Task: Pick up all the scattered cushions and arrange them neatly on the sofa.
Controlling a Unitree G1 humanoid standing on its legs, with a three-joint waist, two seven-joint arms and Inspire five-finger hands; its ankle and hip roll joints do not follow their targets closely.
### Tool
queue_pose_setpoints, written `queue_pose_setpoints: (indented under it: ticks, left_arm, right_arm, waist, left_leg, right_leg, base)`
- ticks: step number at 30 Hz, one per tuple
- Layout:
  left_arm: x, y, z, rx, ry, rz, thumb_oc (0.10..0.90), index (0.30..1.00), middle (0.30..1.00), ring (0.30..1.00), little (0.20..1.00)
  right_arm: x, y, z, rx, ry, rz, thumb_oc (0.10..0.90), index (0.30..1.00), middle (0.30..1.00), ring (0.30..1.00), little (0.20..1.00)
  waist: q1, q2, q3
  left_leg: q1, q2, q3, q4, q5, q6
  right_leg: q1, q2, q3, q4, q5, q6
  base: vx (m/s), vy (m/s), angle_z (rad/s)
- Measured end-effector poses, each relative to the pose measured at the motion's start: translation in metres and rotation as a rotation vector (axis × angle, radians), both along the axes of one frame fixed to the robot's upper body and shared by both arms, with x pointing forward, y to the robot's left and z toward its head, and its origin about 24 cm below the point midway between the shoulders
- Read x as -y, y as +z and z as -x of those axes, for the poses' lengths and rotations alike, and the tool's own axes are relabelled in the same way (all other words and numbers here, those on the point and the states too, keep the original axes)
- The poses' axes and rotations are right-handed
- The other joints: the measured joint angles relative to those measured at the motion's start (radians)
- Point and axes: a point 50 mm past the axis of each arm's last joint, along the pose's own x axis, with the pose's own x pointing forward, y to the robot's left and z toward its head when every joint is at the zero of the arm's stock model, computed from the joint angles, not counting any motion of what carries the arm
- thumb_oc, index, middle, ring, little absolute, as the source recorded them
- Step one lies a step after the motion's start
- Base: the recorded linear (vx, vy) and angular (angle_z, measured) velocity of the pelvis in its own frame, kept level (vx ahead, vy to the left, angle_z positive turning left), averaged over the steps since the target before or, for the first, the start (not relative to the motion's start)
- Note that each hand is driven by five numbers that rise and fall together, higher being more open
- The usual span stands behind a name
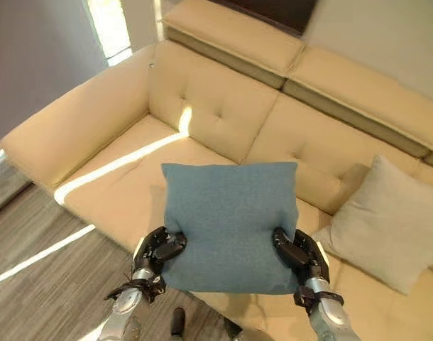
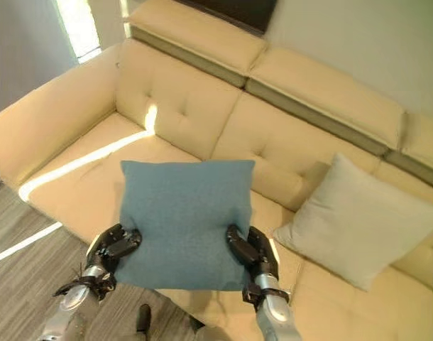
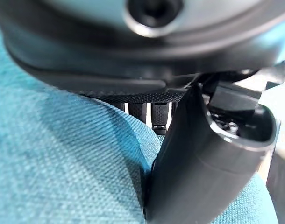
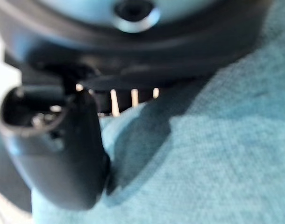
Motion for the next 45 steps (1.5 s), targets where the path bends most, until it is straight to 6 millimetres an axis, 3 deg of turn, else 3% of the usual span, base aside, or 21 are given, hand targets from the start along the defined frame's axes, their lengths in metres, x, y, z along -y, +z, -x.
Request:
queue_pose_setpoints:
  ticks: [4, 5, 6, 7, 9, 10, 11, 14, 15, 16, 19, 25, 27, 30, 32, 34, 36, 39, 42, 44, 45]
  left_arm:
    - [0.004, -0.006, 0.008, -0.024, 0.010, 0.024, 0.400, 0.300, 0.300, 0.300, 0.300]
    - [0.020, -0.005, 0.004, -0.012, -0.015, 0.068, 0.400, 0.300, 0.300, 0.300, 0.300]
    - [0.023, -0.003, 0.004, -0.004, -0.021, 0.076, 0.400, 0.300, 0.300, 0.300, 0.300]
    - [0.021, -0.001, 0.004, 0.003, -0.022, 0.071, 0.400, 0.300, 0.300, 0.300, 0.300]
    - [0.015, -0.002, 0.010, -0.002, -0.017, 0.055, 0.400, 0.300, 0.300, 0.300, 0.300]
    - [0.014, -0.005, 0.015, -0.021, -0.015, 0.056, 0.400, 0.300, 0.300, 0.300, 0.300]
    - [0.015, -0.007, 0.018, -0.032, -0.016, 0.057, 0.400, 0.300, 0.300, 0.300, 0.300]
    - [0.016, -0.004, 0.012, -0.016, -0.024, 0.056, 0.400, 0.300, 0.300, 0.300, 0.300]
    - [0.012, -0.003, 0.012, -0.014, -0.024, 0.045, 0.400, 0.300, 0.300, 0.300, 0.300]
    - [0.006, 0.000, 0.008, -0.001, -0.037, 0.013, 0.400, 0.300, 0.300, 0.300, 0.300]
    - [0.014, 0.006, 0.000, 0.027, -0.068, 0.030, 0.400, 0.300, 0.300, 0.300, 0.300]
    - [0.007, 0.009, -0.004, 0.041, -0.063, 0.005, 0.400, 0.300, 0.300, 0.300, 0.300]
    - [0.003, 0.010, -0.005, 0.042, -0.052, -0.008, 0.400, 0.300, 0.300, 0.300, 0.300]
    - [0.001, 0.011, -0.006, 0.047, -0.048, -0.021, 0.400, 0.300, 0.300, 0.300, 0.300]
    - [0.002, 0.011, -0.006, 0.046, -0.055, -0.028, 0.400, 0.300, 0.300, 0.300, 0.300]
    - [0.004, 0.010, -0.006, 0.041, -0.059, -0.023, 0.400, 0.300, 0.300, 0.300, 0.300]
    - [0.012, 0.007, -0.004, 0.030, -0.071, -0.004, 0.400, 0.300, 0.300, 0.300, 0.300]
    - [0.014, 0.000, 0.006, -0.004, -0.090, -0.005, 0.400, 0.300, 0.300, 0.300, 0.300]
    - [0.023, -0.008, 0.017, -0.042, -0.117, 0.012, 0.400, 0.300, 0.300, 0.300, 0.300]
    - [0.023, -0.006, 0.021, -0.039, -0.126, 0.010, 0.400, 0.300, 0.300, 0.300, 0.300]
    - [0.021, -0.003, 0.019, -0.024, -0.140, 0.004, 0.400, 0.300, 0.300, 0.300, 0.300]
  right_arm:
    - [0.004, 0.004, -0.003, 0.015, 0.006, 0.014, 0.400, 0.300, 0.300, 0.300, 0.300]
    - [0.018, 0.003, 0.003, 0.000, -0.032, 0.044, 0.400, 0.300, 0.300, 0.300, 0.300]
    - [0.022, 0.002, 0.004, -0.010, -0.042, 0.056, 0.400, 0.300, 0.300, 0.300, 0.300]
    - [0.021, 0.004, 0.002, -0.001, -0.036, 0.057, 0.400, 0.300, 0.300, 0.300, 0.300]
    - [0.021, 0.016, -0.009, 0.054, 0.002, 0.078, 0.400, 0.300, 0.300, 0.300, 0.300]
    - [0.023, 0.020, -0.011, 0.067, 0.015, 0.093, 0.400, 0.300, 0.300, 0.300, 0.300]
    - [0.023, 0.021, -0.012, 0.069, 0.020, 0.099, 0.400, 0.300, 0.300, 0.300, 0.300]
    - [0.019, 0.017, -0.009, 0.056, 0.013, 0.078, 0.400, 0.300, 0.300, 0.300, 0.300]
    - [0.017, 0.019, -0.010, 0.065, 0.022, 0.076, 0.400, 0.300, 0.300, 0.300, 0.300]
    - [0.015, 0.023, -0.011, 0.088, 0.018, 0.066, 0.400, 0.300, 0.300, 0.300, 0.300]
    - [0.021, 0.023, -0.011, 0.088, -0.016, 0.067, 0.400, 0.300, 0.300, 0.300, 0.300]
    - [0.015, 0.026, -0.016, 0.109, -0.003, 0.061, 0.400, 0.300, 0.300, 0.300, 0.300]
    - [0.010, 0.026, -0.017, 0.108, 0.013, 0.054, 0.400, 0.300, 0.300, 0.300, 0.300]
    - [0.010, 0.021, -0.012, 0.088, 0.019, 0.052, 0.400, 0.300, 0.300, 0.300, 0.300]
    - [0.011, 0.020, -0.010, 0.081, 0.020, 0.054, 0.400, 0.300, 0.300, 0.300, 0.300]
    - [0.013, 0.020, -0.009, 0.082, 0.013, 0.056, 0.400, 0.300, 0.300, 0.300, 0.300]
    - [0.020, 0.016, -0.002, 0.059, -0.013, 0.058, 0.400, 0.300, 0.300, 0.300, 0.300]
    - [0.024, 0.010, 0.007, 0.027, -0.028, 0.059, 0.400, 0.300, 0.300, 0.300, 0.300]
    - [0.034, 0.001, 0.023, -0.022, -0.068, 0.060, 0.400, 0.300, 0.300, 0.300, 0.300]
    - [0.037, -0.004, 0.030, -0.052, -0.074, 0.067, 0.400, 0.300, 0.300, 0.300, 0.300]
    - [0.036, -0.005, 0.031, -0.055, -0.071, 0.063, 0.400, 0.300, 0.300, 0.300, 0.300]
  waist:
    - [0.028, 0.036, 0.008]
    - [-0.018, 0.075, 0.016]
    - [-0.026, 0.063, 0.018]
    - [-0.018, 0.031, 0.023]
    - [0.000, 0.024, 0.020]
    - [-0.004, 0.047, 0.014]
    - [-0.012, 0.055, 0.010]
    - [-0.020, 0.020, 0.041]
    - [-0.022, 0.004, 0.030]
    - [-0.039, -0.033, 0.019]
    - [-0.050, -0.007, 0.027]
    - [-0.035, 0.018, 0.051]
    - [-0.044, 0.020, 0.059]
    - [-0.078, 0.029, 0.072]
    - [-0.082, 0.012, 0.077]
    - [-0.088, 0.001, 0.076]
    - [-0.133, -0.004, 0.075]
    - [-0.134, -0.037, 0.043]
    - [-0.175, 0.030, -0.001]
    - [-0.177, 0.045, -0.007]
    - [-0.180, 0.019, -0.009]
  left_leg:
    - [-0.014, -0.009, -0.015, -0.003, 0.038, -0.011]
    - [-0.037, -0.018, 0.071, -0.010, 0.005, 0.011]
    - [-0.037, 0.015, 0.249, -0.004, -0.064, 0.009]
    - [-0.043, 0.028, 0.411, 0.021, -0.070, 0.018]
    - [-0.018, 0.048, 0.468, 0.065, -0.059, 0.016]
    - [0.028, 0.064, 0.467, 0.060, -0.010, 0.020]
    - [0.056, 0.066, 0.463, 0.012, -0.019, 0.005]
    - [0.078, 0.079, 0.464, -0.002, 0.028, 0.073]
    - [0.070, 0.076, 0.461, -0.002, 0.027, 0.075]
    - [0.053, 0.027, 0.460, 0.001, 0.012, 0.054]
    - [0.070, 0.033, 0.434, -0.004, -0.010, 0.044]
    - [0.115, 0.024, 0.426, 0.011, -0.065, 0.087]
    - [0.122, -0.003, 0.406, 0.003, -0.075, 0.120]
    - [0.120, -0.010, 0.329, -0.002, -0.069, 0.123]
    - [0.122, -0.028, 0.299, -0.002, -0.071, 0.126]
    - [0.120, -0.044, 0.280, 0.003, -0.078, 0.136]
    - [0.131, -0.073, 0.195, 0.006, -0.087, 0.143]
    - [0.186, -0.110, 0.165, -0.003, -0.120, 0.146]
    - [0.184, -0.068, 0.090, 0.058, -0.207, 0.088]
    - [0.170, -0.042, 0.120, 0.162, -0.244, 0.026]
    - [0.071, -0.042, 0.146, 0.411, -0.293, -0.066]
  right_leg:
    - [0.045, 0.006, -0.093, -0.013, -0.012, -0.009]
    - [0.090, -0.002, -0.230, -0.009, -0.030, -0.024]
    - [0.107, -0.018, -0.271, -0.017, -0.029, -0.028]
    - [0.094, -0.057, -0.262, -0.018, -0.032, -0.035]
    - [0.068, -0.072, -0.239, -0.022, -0.035, -0.029]
    - [0.071, -0.056, -0.240, -0.028, -0.033, -0.024]
    - [0.078, -0.050, -0.248, -0.028, -0.036, -0.016]
    - [-0.020, -0.055, -0.269, 0.197, -0.097, 0.038]
    - [0.006, -0.045, -0.246, 0.087, -0.089, 0.035]
    - [0.071, -0.069, -0.240, -0.074, 0.012, 0.003]
    - [0.075, -0.061, -0.268, -0.041, 0.024, 0.019]
    - [-0.095, -0.093, -0.239, 0.391, -0.029, 0.066]
    - [-0.149, -0.088, -0.186, 0.509, -0.100, 0.061]
    - [-0.161, 0.073, -0.074, 0.451, -0.144, 0.050]
    - [-0.236, 0.147, -0.076, 0.359, -0.119, 0.022]
    - [-0.296, 0.159, -0.073, 0.286, -0.072, 0.017]
    - [-0.333, 0.149, -0.009, 0.211, -0.012, 0.043]
    - [-0.320, 0.105, 0.023, 0.193, 0.083, 0.013]
    - [-0.274, 0.107, -0.083, 0.171, 0.126, -0.036]
    - [-0.211, 0.123, -0.129, 0.136, 0.113, -0.069]
    - [-0.156, 0.125, -0.122, 0.087, 0.137, -0.109]
  base:
    - [0.01, -0.013, 1.03]
    - [-0.07, 0.034, 2.54]
    - [-0.04, 0.051, 2.49]
    - [0.03, 0.033, 1.03]
    - [0.08, 0.045, 0.06]
    - [0.06, 0.043, -0.03]
    - [0.03, 0.050, 0.33]
    - [0.06, 0.131, 0.22]
    - [0.14, 0.355, 0.16]
    - [0.09, 0.241, 0.32]
    - [0.07, 0.307, 0.36]
    - [0.10, 0.260, -0.05]
    - [0.26, 0.185, 0.07]
    - [0.20, 0.069, 0.48]
    - [0.34, 0.088, 0.52]
    - [0.28, 0.085, 0.54]
    - [0.19, 0.046, 1.19]
    - [0.25, 0.017, 0.68]
    - [0.23, 0.008, 0.81]
    - [0.11, 0.013, 0.80]
    - [0.10, -0.013, 0.18]
